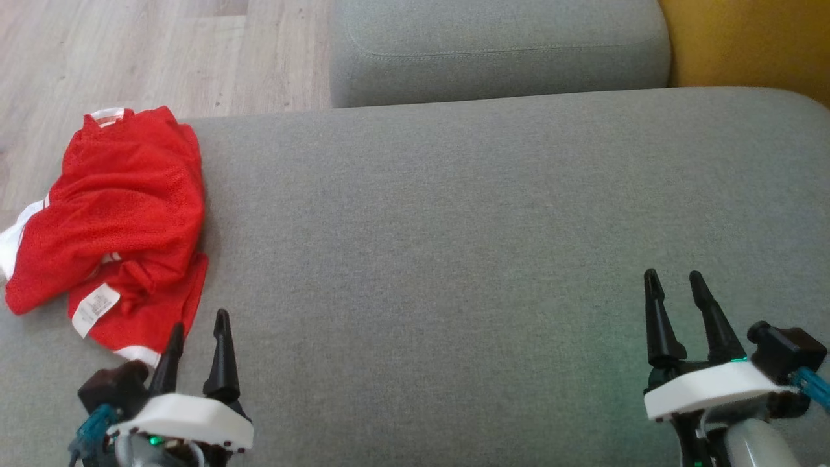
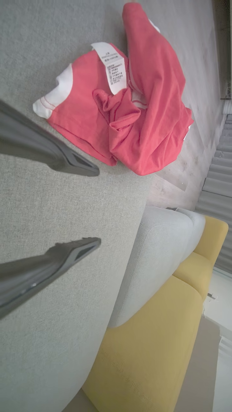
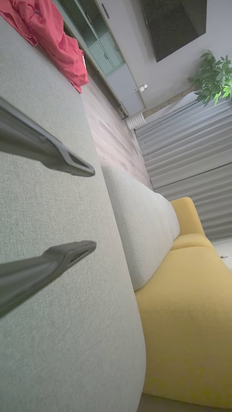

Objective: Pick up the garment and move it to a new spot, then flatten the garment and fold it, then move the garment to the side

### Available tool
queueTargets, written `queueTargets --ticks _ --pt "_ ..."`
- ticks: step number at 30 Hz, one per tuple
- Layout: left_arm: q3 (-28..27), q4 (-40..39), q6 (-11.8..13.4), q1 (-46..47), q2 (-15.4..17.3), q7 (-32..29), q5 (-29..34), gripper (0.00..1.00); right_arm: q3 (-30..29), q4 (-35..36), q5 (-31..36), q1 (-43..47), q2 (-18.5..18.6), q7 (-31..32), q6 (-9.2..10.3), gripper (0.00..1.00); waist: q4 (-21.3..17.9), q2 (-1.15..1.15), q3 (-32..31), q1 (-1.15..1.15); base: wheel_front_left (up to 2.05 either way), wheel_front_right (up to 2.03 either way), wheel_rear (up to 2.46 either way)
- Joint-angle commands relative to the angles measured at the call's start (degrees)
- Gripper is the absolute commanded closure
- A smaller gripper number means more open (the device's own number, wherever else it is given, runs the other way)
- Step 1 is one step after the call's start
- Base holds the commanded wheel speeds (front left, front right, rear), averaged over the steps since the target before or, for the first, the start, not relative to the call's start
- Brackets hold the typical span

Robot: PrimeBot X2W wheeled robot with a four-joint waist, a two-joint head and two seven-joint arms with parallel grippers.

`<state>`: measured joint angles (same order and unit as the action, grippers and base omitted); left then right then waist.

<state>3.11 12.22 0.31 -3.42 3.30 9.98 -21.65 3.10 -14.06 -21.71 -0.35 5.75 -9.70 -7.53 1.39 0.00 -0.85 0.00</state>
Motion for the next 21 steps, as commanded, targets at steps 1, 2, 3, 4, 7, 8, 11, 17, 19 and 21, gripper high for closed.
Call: queueTargets --ticks 1,2,3,4,7,8,11,17,19,21 --pt "-1.1 -2.3 0.3 1.9 0.8 0.7 1.5 0.0 1.0 1.9 1.5 -1.1 0.3 -0.9 0.03 0.0 0.1 0.0 0.0 0.0 0.0 0.0 0.0" --pt "-1.0 -2.4 0.4 1.9 0.8 0.9 2.2 0.0 1.1 1.8 2.1 -1.1 0.3 -1.1 0.03 0.0 0.1 0.0 0.0 0.0 0.0 0.0 0.0" --pt "-1.0 -2.5 0.5 1.9 0.8 1.0 2.9 0.0 1.1 1.8 2.8 -1.1 0.3 -1.3 0.03 0.0 0.2 0.0 0.0 0.0 0.0 0.0 0.0" --pt "-0.9 -2.7 0.6 1.9 0.8 1.2 3.5 0.0 1.1 1.8 3.4 -1.1 0.3 -1.4 0.03 0.0 0.3 0.0 0.1 0.0 0.0 0.0 0.0" --pt "-1.0 -3.1 0.8 1.9 0.9 1.7 5.6 0.0 1.0 1.6 5.2 -1.2 0.1 -2.0 0.04 0.0 0.6 0.0 0.2 0.0 0.0 0.0 0.0" --pt "-1.0 -3.2 0.9 1.9 0.9 1.9 6.3 0.0 1.1 1.4 5.8 -1.2 0.1 -2.1 0.04 0.0 0.6 0.0 0.2 0.0 0.0 0.0 0.0" --pt "-0.9 -3.5 1.1 1.9 0.9 2.4 8.5 0.0 1.1 1.0 7.6 -1.2 -0.1 -2.6 0.04 0.0 0.8 0.0 0.3 0.0 0.0 0.0 0.0" --pt "-1.0 -4.1 1.4 1.4 1.1 3.4 12.7 0.0 0.5 0.1 10.7 -0.9 -0.7 -3.6 0.04 0.0 0.6 0.0 0.0 0.0 0.0 0.0 0.0" --pt "-0.9 -4.3 1.2 1.2 1.2 3.7 14.1 0.0 0.4 -0.2 11.8 -0.6 -0.9 -4.0 0.04 0.0 0.5 0.0 -0.1 0.0 0.0 0.0 0.0" --pt "-0.8 -4.3 1.2 1.2 1.3 4.0 15.6 0.0 0.4 -0.3 12.9 -0.5 -1.0 -4.3 0.04 0.0 0.4 0.0 -0.2 0.0 0.0 0.0 0.0"
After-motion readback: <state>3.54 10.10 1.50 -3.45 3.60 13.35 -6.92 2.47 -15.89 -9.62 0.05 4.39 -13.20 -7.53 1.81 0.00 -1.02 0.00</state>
